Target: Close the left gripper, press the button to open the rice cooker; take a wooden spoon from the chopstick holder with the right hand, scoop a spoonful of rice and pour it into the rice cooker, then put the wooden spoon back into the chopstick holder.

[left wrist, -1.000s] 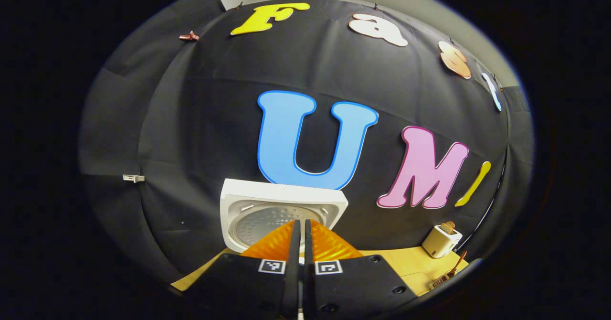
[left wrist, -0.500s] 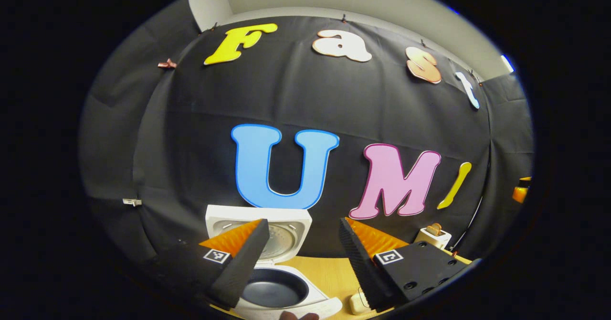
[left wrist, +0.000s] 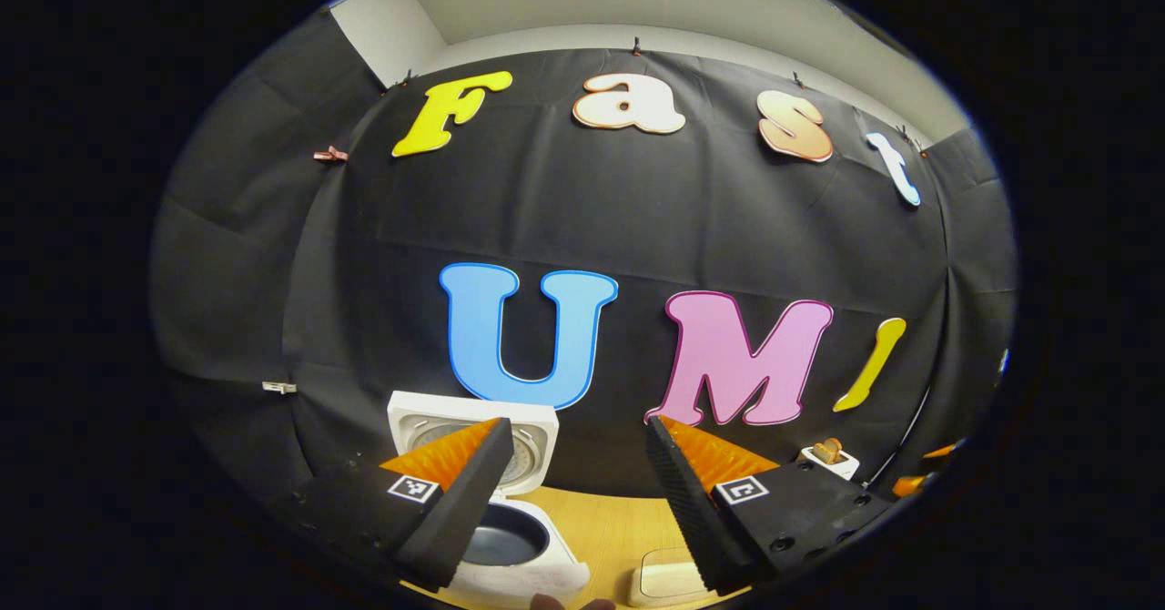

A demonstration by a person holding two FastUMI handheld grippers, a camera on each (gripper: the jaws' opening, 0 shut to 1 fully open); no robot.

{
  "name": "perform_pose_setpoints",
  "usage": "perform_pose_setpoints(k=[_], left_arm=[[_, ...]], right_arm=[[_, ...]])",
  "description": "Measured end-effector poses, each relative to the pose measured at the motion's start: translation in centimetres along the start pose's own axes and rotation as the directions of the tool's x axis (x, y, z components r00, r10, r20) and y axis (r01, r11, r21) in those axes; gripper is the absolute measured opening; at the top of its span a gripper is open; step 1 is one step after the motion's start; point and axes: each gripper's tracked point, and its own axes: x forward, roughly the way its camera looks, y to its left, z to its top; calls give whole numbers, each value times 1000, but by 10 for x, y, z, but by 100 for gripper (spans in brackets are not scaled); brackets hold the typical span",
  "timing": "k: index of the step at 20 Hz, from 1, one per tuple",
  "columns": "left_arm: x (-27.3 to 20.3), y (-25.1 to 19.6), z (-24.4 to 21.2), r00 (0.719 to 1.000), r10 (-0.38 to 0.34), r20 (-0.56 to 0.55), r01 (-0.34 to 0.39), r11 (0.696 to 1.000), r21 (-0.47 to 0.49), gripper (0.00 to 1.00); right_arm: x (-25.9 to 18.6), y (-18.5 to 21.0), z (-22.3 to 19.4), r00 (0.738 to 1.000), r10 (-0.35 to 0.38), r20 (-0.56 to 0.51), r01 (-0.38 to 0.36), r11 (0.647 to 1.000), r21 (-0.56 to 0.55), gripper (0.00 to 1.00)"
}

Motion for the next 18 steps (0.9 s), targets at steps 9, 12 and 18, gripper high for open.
perform_pose_setpoints(k=[9,12,18], left_arm=[[-26,-4,1,997,74,-16,-73,997,34,95],[-32,3,0,995,95,-25,-94,994,50,95],[-44,31,-3,987,155,-40,-153,987,57,95]], right_arm=[[64,-4,-98,978,98,-185,-64,982,180,88],[84,1,-122,962,126,-241,-80,978,193,90],[113,21,-144,945,168,-280,-100,965,241,74]])
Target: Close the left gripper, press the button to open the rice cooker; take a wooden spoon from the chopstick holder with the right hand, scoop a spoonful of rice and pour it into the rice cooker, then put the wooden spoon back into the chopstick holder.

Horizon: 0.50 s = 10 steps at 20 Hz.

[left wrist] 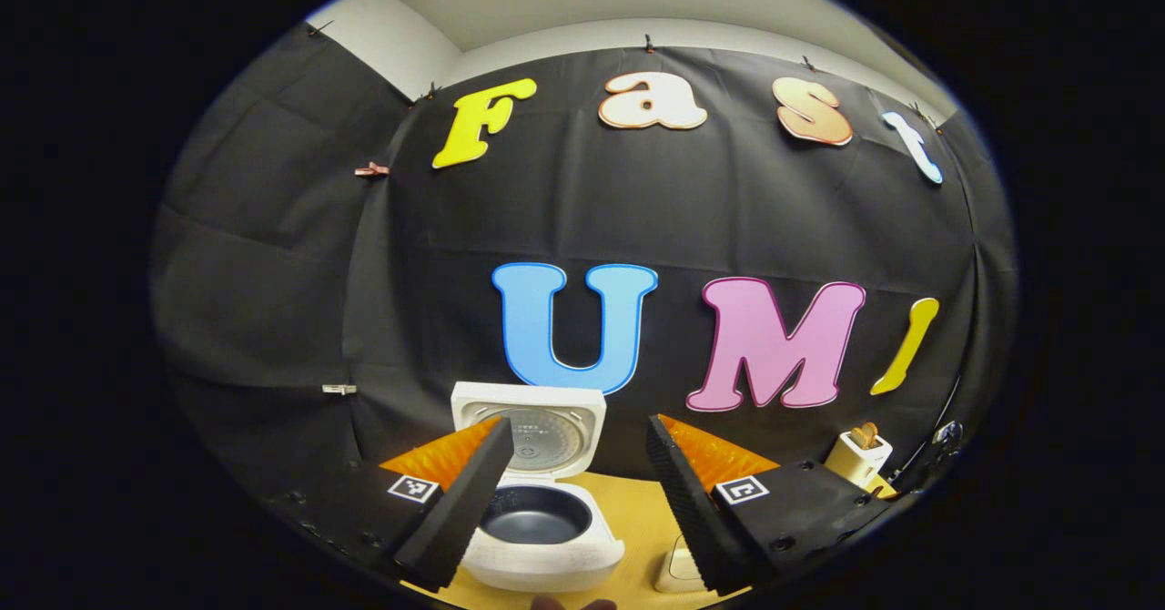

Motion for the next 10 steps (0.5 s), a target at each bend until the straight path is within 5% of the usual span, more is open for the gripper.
perform_pose_setpoints(k=[2,3,4,5,9,10], left_arm=[[-2,7,-1,1000,17,-2,-17,1000,19,95],[-3,9,-2,1000,19,-4,-19,999,27,95],[-3,11,-2,1000,21,-5,-21,999,32,95],[-4,12,-2,1000,23,-5,-22,999,34,95],[-6,19,-2,999,37,-7,-36,999,40,95],[-7,20,-1,999,39,-7,-39,998,42,95]], right_arm=[[8,2,-5,1000,0,-16,0,1000,17,68],[13,3,-7,1000,1,-23,0,1000,24,49],[16,4,-8,1000,5,-29,-4,999,32,45],[19,6,-9,999,11,-32,-10,999,42,57],[24,9,-16,997,26,-67,-20,996,87,54],[32,10,-17,998,25,-63,-18,994,109,34]])
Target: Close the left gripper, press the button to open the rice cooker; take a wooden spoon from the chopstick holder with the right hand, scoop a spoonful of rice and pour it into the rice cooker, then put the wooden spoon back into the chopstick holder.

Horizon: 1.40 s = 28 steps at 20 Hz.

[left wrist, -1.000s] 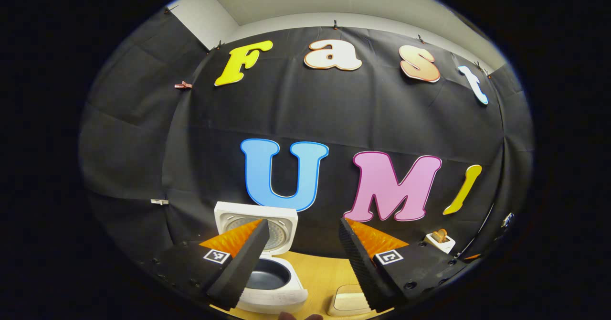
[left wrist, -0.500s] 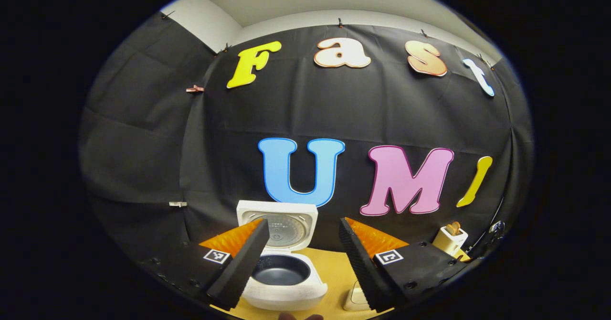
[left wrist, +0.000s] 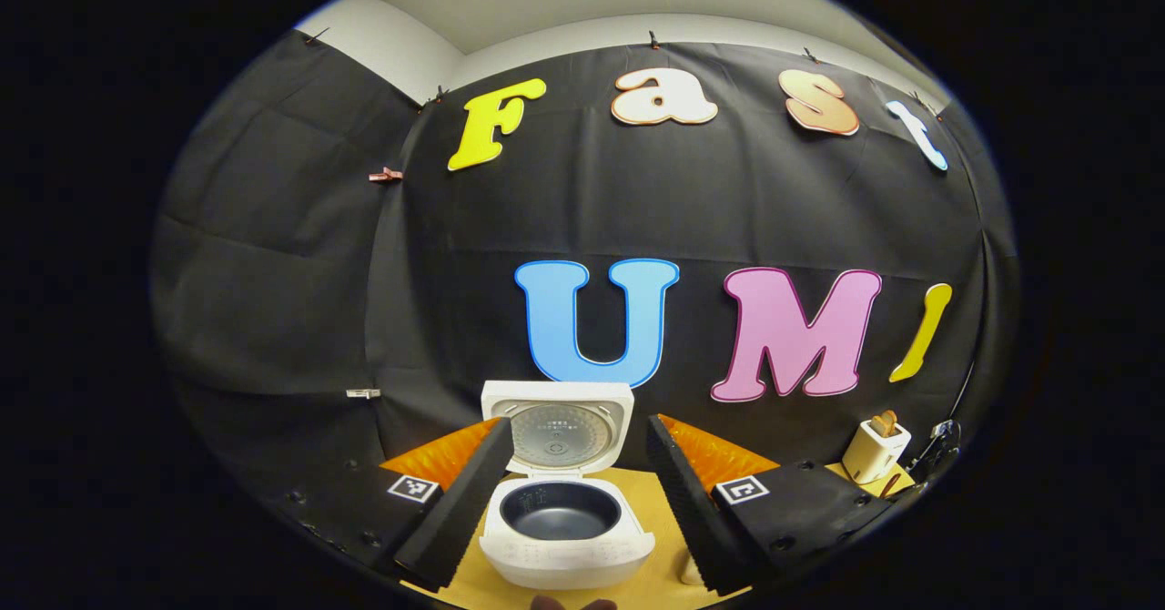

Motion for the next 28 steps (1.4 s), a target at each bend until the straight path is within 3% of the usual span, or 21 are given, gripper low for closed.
perform_pose_setpoints(k=[1,2,4,5,6,16,22,25,28], left_arm=[[-1,1,-1,1000,3,1,-3,1000,0,95],[-2,2,0,1000,5,2,-5,1000,-1,95],[-3,4,-1,1000,9,2,-9,1000,-6,95],[-3,5,-2,1000,11,2,-11,1000,-10,95],[-4,6,-1,1000,12,2,-12,1000,-14,95],[-3,10,0,1000,16,19,-15,999,-29,95],[7,-1,0,998,-46,29,46,999,-3,95],[20,0,-4,997,-76,14,76,997,-2,95],[31,2,-5,993,-117,15,117,993,16,95]], right_arm=[[5,1,1,1000,5,-1,-5,1000,20,17],[-2,1,3,1000,4,7,-5,999,37,28],[-5,9,5,1000,24,18,-25,998,59,23],[-8,12,9,999,32,25,-33,998,58,9],[-11,14,12,999,29,38,-31,999,42,17],[-46,16,55,988,27,152,-40,996,83,17],[-75,27,99,971,0,237,-9,999,38,17],[-91,48,120,960,-4,281,9,1000,-16,16],[-98,90,139,946,38,322,-36,999,-11,16]])
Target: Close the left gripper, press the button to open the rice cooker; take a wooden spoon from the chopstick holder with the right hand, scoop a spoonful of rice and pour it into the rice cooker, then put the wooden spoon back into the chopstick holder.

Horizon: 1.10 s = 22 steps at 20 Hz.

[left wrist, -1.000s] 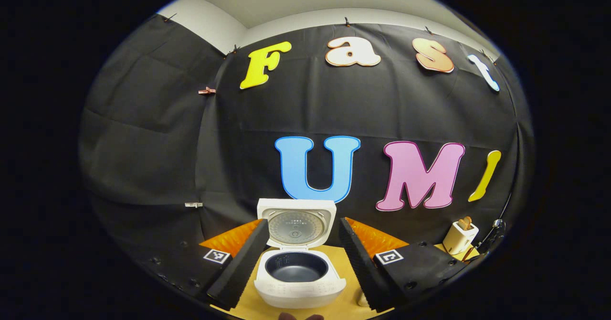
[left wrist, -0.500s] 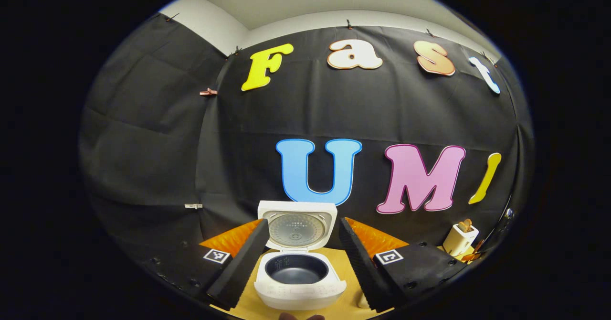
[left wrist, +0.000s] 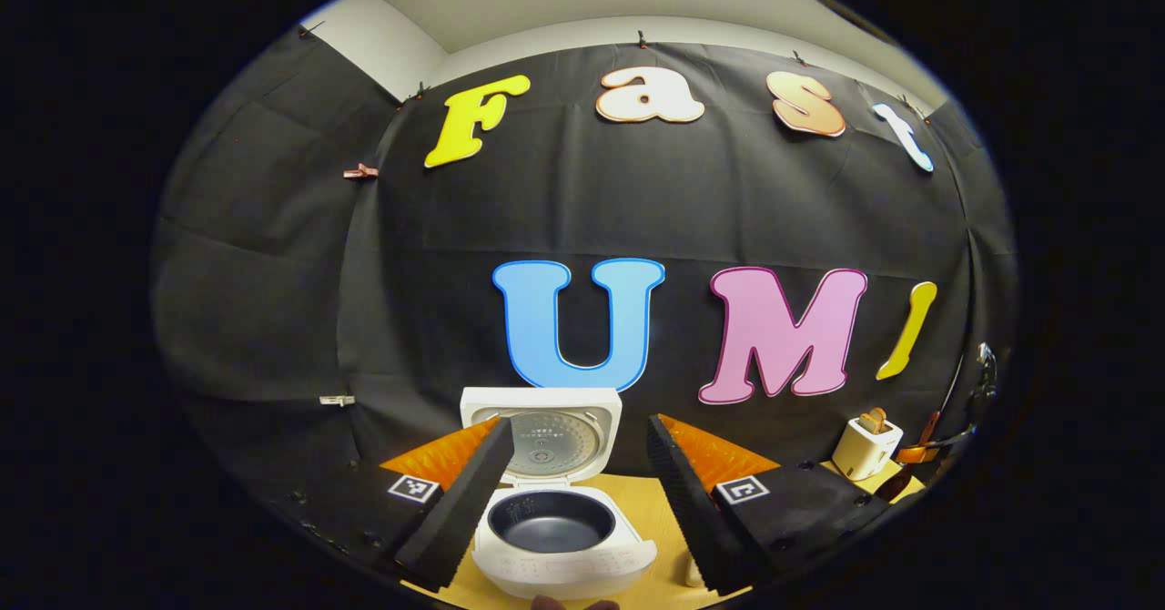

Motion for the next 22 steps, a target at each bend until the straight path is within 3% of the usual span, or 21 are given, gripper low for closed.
perform_pose_setpoints(k=[4,9,12,22], left_arm=[[9,10,-6,999,-42,-7,42,999,15,95],[21,32,-19,998,-60,-35,59,998,-12,95],[27,44,-26,997,-64,-46,63,998,-6,95],[47,60,-51,988,-130,-80,131,991,-2,95]], right_arm=[[12,58,0,998,66,11,-66,998,-25,16],[42,118,-35,993,106,-45,-109,990,-86,17],[59,125,-70,994,42,-100,-58,986,-158,16],[89,128,-160,970,-108,-220,69,982,-176,17]])
